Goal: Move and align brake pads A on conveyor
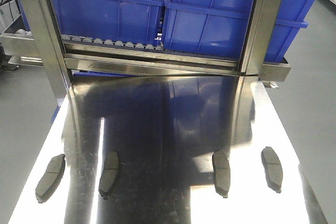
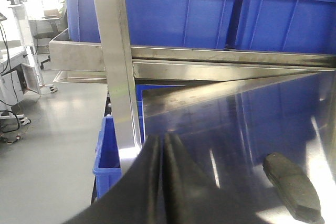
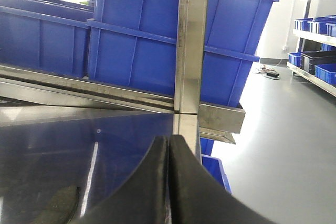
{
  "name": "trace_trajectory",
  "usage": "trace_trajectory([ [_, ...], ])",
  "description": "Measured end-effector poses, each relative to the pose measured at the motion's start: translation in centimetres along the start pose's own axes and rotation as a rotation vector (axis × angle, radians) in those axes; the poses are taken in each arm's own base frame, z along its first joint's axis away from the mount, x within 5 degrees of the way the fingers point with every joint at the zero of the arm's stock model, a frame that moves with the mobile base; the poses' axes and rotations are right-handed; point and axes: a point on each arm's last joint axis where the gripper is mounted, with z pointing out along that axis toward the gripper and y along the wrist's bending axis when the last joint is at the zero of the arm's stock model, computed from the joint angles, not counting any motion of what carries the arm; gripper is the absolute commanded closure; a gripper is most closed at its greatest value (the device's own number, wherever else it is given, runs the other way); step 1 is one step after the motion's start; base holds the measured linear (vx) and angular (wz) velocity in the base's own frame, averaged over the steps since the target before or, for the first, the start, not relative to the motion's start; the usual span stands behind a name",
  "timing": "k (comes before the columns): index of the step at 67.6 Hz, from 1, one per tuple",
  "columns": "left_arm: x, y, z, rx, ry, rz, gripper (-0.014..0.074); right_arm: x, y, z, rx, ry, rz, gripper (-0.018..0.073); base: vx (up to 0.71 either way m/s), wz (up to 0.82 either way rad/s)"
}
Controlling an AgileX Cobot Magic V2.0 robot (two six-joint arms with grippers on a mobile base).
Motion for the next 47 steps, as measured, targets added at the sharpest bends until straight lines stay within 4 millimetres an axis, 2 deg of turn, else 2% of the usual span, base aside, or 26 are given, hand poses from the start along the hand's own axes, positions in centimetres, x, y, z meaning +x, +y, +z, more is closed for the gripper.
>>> trace_trajectory([
  [47,0.0,0.0,0.0,0.0,0.0,0.0,0.0603,0.0,0.0,0.0,0.0,0.0,0.0,0.0571,0.0,0.0],
])
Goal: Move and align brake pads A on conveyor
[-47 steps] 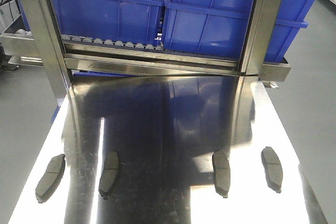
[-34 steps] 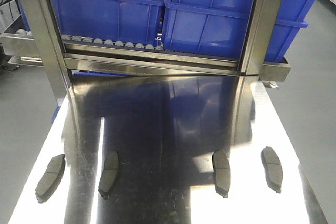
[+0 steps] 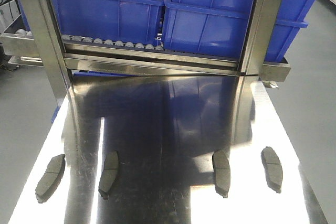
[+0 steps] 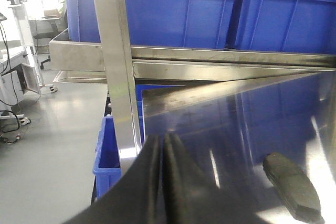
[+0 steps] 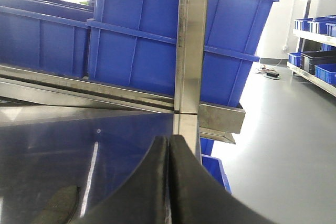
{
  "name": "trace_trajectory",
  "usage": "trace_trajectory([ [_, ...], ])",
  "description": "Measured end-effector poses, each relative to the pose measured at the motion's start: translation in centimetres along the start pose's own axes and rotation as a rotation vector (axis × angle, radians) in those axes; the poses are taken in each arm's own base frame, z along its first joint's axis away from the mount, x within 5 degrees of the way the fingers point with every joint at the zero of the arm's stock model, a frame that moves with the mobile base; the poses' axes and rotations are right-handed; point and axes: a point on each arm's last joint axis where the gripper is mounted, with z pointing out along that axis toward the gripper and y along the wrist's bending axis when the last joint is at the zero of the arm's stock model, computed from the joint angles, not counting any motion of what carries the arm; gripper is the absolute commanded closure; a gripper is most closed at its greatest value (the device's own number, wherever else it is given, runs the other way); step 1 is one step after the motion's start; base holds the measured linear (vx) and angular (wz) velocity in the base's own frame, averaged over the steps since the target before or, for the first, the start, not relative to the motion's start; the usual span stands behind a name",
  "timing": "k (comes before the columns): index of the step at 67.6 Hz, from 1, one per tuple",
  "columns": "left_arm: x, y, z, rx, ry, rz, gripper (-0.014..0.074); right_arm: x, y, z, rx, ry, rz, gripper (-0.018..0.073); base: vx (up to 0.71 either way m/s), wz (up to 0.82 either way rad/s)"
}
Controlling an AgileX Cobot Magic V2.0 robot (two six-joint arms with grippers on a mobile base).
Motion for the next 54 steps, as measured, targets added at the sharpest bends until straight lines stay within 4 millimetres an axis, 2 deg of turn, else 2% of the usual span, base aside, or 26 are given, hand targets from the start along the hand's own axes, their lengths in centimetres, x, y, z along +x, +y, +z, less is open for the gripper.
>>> trace_trajectory([
  [54,-0.15,-0.01,0.0,0.001,-0.016,0.0,0.0603,0.0,0.0,0.0,0.0,0.0,0.0,0.0571,0.0,0.0],
])
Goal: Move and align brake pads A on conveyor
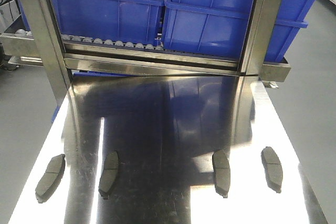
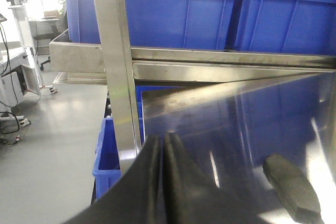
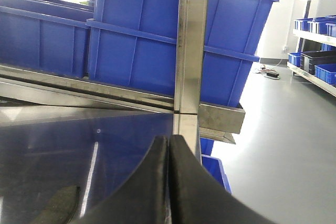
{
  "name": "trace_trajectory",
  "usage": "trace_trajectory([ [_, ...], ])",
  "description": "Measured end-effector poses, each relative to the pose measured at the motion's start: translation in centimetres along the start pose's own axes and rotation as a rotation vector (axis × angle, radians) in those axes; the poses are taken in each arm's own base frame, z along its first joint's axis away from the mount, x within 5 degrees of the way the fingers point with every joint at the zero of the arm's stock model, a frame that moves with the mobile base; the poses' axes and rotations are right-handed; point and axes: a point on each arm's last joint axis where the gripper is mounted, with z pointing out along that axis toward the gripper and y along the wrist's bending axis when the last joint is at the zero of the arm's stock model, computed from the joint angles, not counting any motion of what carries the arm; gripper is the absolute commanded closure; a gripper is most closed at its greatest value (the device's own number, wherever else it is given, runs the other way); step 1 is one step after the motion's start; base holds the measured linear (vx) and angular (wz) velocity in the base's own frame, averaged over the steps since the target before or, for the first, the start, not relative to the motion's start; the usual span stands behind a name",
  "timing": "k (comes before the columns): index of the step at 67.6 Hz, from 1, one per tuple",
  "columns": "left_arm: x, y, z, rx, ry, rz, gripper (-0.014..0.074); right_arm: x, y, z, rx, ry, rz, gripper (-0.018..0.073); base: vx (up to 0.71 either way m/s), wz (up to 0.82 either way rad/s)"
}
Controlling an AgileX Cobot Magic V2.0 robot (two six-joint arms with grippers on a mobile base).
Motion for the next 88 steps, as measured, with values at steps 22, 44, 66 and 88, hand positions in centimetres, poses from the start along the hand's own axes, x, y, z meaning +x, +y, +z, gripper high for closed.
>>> trace_trajectory([
  [22,-3.1,0.0,-0.5,0.006,-0.203,0.0,0.0603,0.0,0.0,0.0,0.0,0.0,0.0,0.0571,0.0,0.0],
  [44,-9.3,0.5,-0.1,0.0,-0.036,-0.062,0.0603,0.0,0.0,0.0,0.0,0.0,0.0,0.0571,0.0,0.0],
  [66,-8.4,0.2,3.6,0.015,0.579,-0.121,0.0603,0.0,0.0,0.0,0.0,0.0,0.0,0.0571,0.0,0.0],
  [88,-7.2,-0.2,4.3,0.016,0.727,-0.193,0.0572,0.0,0.0,0.0,0.0,0.0,0.0,0.0571,0.0,0.0],
])
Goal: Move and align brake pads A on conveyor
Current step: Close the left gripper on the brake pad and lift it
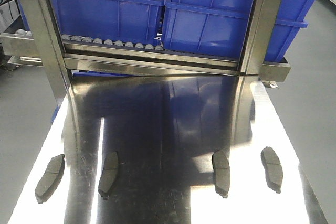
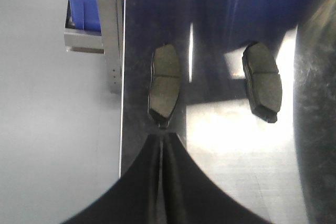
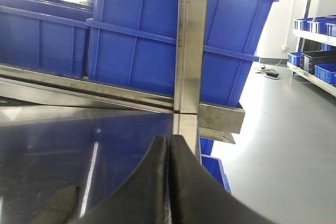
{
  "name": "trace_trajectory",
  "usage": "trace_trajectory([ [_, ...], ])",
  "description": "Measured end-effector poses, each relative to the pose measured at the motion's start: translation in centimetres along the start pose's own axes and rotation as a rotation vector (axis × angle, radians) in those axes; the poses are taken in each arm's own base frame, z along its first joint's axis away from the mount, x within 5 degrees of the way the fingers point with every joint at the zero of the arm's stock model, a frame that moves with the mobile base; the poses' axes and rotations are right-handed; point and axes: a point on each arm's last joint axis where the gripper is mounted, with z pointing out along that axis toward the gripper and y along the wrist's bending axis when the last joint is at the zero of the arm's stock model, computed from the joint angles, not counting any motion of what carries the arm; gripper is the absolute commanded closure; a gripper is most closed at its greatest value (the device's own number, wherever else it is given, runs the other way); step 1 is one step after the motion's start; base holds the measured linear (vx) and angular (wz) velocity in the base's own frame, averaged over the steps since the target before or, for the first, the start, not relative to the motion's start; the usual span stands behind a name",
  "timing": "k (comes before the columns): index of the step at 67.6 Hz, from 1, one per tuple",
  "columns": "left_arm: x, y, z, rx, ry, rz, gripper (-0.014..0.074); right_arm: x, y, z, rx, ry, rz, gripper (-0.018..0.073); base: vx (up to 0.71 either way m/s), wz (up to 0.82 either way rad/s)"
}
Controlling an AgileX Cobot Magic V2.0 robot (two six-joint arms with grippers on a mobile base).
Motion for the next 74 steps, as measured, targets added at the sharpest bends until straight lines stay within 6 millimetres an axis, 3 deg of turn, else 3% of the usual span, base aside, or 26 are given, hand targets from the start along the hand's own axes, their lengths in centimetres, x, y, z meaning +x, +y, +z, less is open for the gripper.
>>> trace_trajectory([
  [5,0.0,0.0,0.0,0.0,0.005,0.004,0.0525,0.0,0.0,0.0,0.0,0.0,0.0,0.0571,0.0,0.0],
  [21,0.1,-0.1,0.0,0.012,0.009,0.047,0.0212,0.0,0.0,0.0,0.0,0.0,0.0,0.0571,0.0,0.0],
  [29,0.1,-0.1,0.0,0.011,0.015,0.05,0.0114,0.0,0.0,0.0,0.0,0.0,0.0,0.0571,0.0,0.0],
  [55,0.1,-0.1,-0.1,0.011,0.019,0.039,0.0094,0.0,0.0,0.0,0.0,0.0,0.0,0.0571,0.0,0.0],
  [74,-4.4,-0.7,0.8,0.005,0.088,0.044,0.0094,0.0,0.0,0.0,0.0,0.0,0.0,0.0571,0.0,0.0],
])
